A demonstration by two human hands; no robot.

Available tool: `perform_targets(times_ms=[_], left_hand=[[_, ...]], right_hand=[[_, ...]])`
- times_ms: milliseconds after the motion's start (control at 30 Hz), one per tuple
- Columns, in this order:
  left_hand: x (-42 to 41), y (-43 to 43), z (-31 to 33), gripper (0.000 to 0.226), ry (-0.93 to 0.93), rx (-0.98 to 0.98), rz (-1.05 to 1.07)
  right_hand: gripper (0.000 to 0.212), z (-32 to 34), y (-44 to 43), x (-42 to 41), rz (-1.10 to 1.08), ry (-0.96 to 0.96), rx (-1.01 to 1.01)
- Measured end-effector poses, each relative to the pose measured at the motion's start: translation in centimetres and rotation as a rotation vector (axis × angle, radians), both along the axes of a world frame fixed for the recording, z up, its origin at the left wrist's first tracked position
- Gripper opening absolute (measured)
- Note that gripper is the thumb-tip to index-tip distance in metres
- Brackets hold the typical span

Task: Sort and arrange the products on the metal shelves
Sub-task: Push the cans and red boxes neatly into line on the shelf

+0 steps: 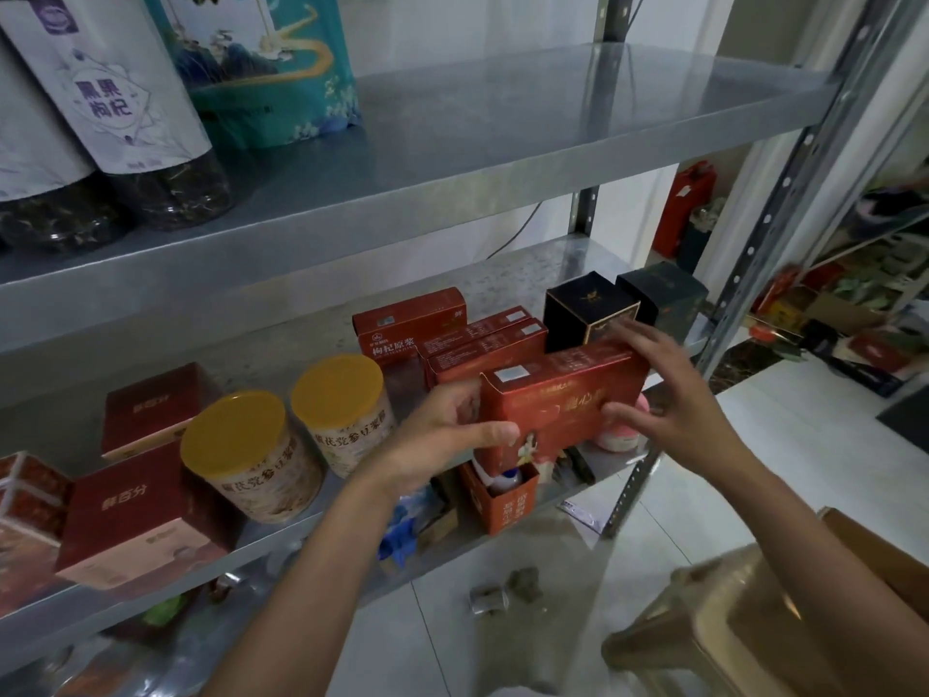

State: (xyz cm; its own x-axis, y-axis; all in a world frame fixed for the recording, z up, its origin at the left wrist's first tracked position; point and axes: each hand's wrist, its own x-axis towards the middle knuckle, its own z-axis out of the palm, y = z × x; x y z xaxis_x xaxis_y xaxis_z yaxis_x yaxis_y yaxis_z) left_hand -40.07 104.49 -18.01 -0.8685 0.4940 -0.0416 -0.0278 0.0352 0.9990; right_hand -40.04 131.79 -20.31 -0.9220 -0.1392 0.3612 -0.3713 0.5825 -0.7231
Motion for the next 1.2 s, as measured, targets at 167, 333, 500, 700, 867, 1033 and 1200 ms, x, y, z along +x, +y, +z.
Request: perform_targets(times_ms=[167, 333, 500, 700, 867, 1033, 1200], left_hand=[[-1.6, 2.8, -1.0, 0.034, 0.064, -0.069, 0.083], [-2.8, 8.3, -3.6, 0.038, 0.314, -0.31, 0.138], [-3.0, 14.2, -6.0, 0.038, 0.371, -0.354, -0.063], [-1.8, 23.2, -9.3, 0.041, 0.468, -0.397, -0.352], [-0.3, 29.1, -13.9, 0.064, 0.675, -0.71, -0.497], [0.4, 33.0, -17.8, 0.08, 0.871, -0.898, -0.627], [0.6, 37.0, -21.2, 0.084, 0.913, -0.996, -0.706]], right_hand=[[0.057, -0.8, 1.8, 2.1, -0.136, -0.077, -0.039], [0.061, -2.8, 2.9, 5.7, -0.21, -0.36, -0.17], [0.053, -5.2, 5.4, 10.7, -0.291, -0.532, -0.282], [0.047, -8.5, 7.5, 17.2, -0.585, -0.502, -0.406], [0.051, -13.7, 10.8, 20.9, -1.199, -0.537, -0.133], [0.042, -17.8, 16.0, 22.8, -1.617, -0.611, -0.035], [0.044, -20.9, 22.4, 21.3, -1.629, -0.599, 0.058]])
